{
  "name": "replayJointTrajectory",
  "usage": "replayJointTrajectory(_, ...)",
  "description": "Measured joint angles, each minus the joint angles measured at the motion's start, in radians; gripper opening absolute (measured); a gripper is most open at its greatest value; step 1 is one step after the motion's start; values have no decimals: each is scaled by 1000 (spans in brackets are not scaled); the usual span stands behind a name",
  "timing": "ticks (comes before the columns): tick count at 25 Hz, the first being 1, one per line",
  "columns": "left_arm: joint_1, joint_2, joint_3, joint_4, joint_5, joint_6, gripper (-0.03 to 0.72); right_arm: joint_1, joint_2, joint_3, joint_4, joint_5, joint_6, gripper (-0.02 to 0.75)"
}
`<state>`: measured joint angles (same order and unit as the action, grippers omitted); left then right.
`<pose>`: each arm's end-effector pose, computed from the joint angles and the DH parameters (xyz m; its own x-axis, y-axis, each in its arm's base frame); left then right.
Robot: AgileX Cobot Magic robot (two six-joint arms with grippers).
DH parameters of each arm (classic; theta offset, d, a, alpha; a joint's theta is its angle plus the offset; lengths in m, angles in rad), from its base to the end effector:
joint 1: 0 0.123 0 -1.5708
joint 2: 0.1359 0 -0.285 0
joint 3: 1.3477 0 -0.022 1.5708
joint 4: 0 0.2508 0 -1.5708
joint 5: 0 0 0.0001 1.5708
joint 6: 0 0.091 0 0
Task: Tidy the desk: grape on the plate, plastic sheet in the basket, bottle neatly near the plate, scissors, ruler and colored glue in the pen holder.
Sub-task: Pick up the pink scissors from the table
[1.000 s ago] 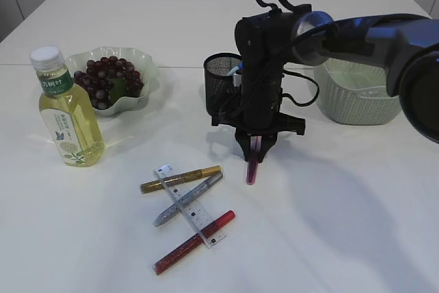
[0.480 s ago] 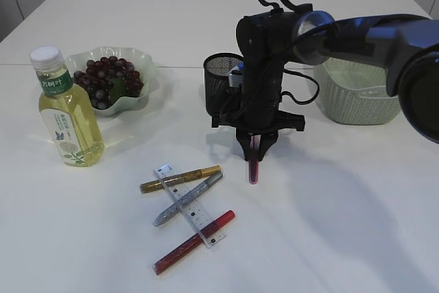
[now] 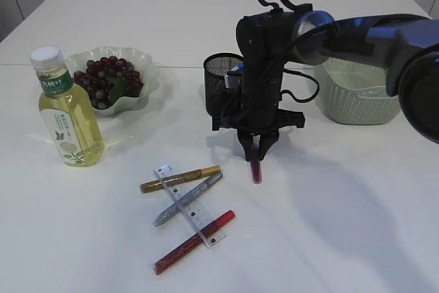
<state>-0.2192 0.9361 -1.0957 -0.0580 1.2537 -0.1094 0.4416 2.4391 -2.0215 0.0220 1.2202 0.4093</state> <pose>0.1453 -0.0375 0.3791 -0.8493 0.0591 -0.5246 0.1390 0.9837 -0.1142 0.4391 0.2097 0.1245 -0.9996 -0.0248 -0.0102 -0.0251 0.9993 0.0271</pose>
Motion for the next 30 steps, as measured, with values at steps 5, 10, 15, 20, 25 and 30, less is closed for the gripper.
replayJointTrajectory(5,0,0,0,0,0,0,415,0,0,0,-3,0,-63,186)
replayJointTrajectory(10,0,0,0,0,0,0,415,2,-8,0,-3,0,-118,186)
replayJointTrajectory(15,0,0,0,0,0,0,415,2,-32,0,-1,0,-173,186)
replayJointTrajectory(20,0,0,0,0,0,0,415,2,-53,0,30,0,-218,186)
replayJointTrajectory(25,0,0,0,0,0,2,415,7,-67,0,45,0,-245,185)
replayJointTrajectory(30,0,0,0,0,0,2,415,21,-88,4,53,0,-264,185)
